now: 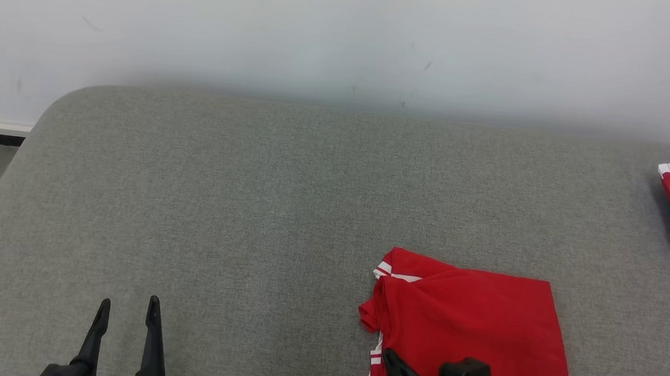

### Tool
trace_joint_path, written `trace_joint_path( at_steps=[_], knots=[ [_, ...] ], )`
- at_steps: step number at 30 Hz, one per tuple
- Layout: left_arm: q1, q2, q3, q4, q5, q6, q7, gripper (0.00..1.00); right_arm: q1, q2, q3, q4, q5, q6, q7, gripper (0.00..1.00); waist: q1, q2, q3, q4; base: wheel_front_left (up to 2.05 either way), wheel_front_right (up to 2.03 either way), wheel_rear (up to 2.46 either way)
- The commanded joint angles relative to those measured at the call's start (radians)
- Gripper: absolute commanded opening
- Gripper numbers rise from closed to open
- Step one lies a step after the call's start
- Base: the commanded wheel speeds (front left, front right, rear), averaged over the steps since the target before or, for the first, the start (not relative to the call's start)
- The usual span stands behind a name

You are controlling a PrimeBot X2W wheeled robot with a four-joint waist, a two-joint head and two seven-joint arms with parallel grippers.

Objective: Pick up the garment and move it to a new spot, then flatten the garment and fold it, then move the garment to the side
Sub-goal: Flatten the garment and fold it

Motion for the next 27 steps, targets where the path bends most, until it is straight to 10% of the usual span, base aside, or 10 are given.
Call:
trace_joint_path(
  at_steps=[1, 22, 23, 25, 27],
  knots=[
    [-0.01, -0.001, 0.002, 0.002, -0.012, -0.002, -0.003, 1.0, 0.005, 0.004, 0.023, -0.014, 0.022, -0.002, -0.004, 0.0, 0.0, 0.0, 0.003, -0.001, 0.0, 0.0, 0.0],
    [0.016, -0.001, 0.019, -0.025, 0.001, 0.01, -0.003, 1.0, 0.139, -0.112, -0.359, -0.393, -0.072, -0.002, -0.002, 0.0, 0.0, 0.0, -0.033, -0.149, 0.0, 0.0, 0.0],
    [0.019, -0.001, 0.02, -0.029, 0.004, 0.013, -0.003, 1.0, 0.156, -0.114, -0.375, -0.402, -0.076, -0.002, -0.002, 0.21, 0.0, 0.0, -0.036, -0.153, 0.0, 0.0, 0.0],
    [0.024, 0.0, 0.027, -0.033, 0.007, 0.01, -0.003, 1.0, 0.177, -0.111, -0.411, -0.423, -0.085, -0.002, -0.002, 1.0, 0.0, 0.0, -0.04, -0.159, 0.0, 0.0, 0.0],
    [0.027, -0.001, 0.036, -0.036, 0.013, 0.005, -0.003, 1.0, 0.203, -0.105, -0.435, -0.435, -0.104, -0.002, -0.002, 1.0, 0.0, 0.0, -0.043, -0.164, 0.0, 0.0, 0.0]
  ],
)
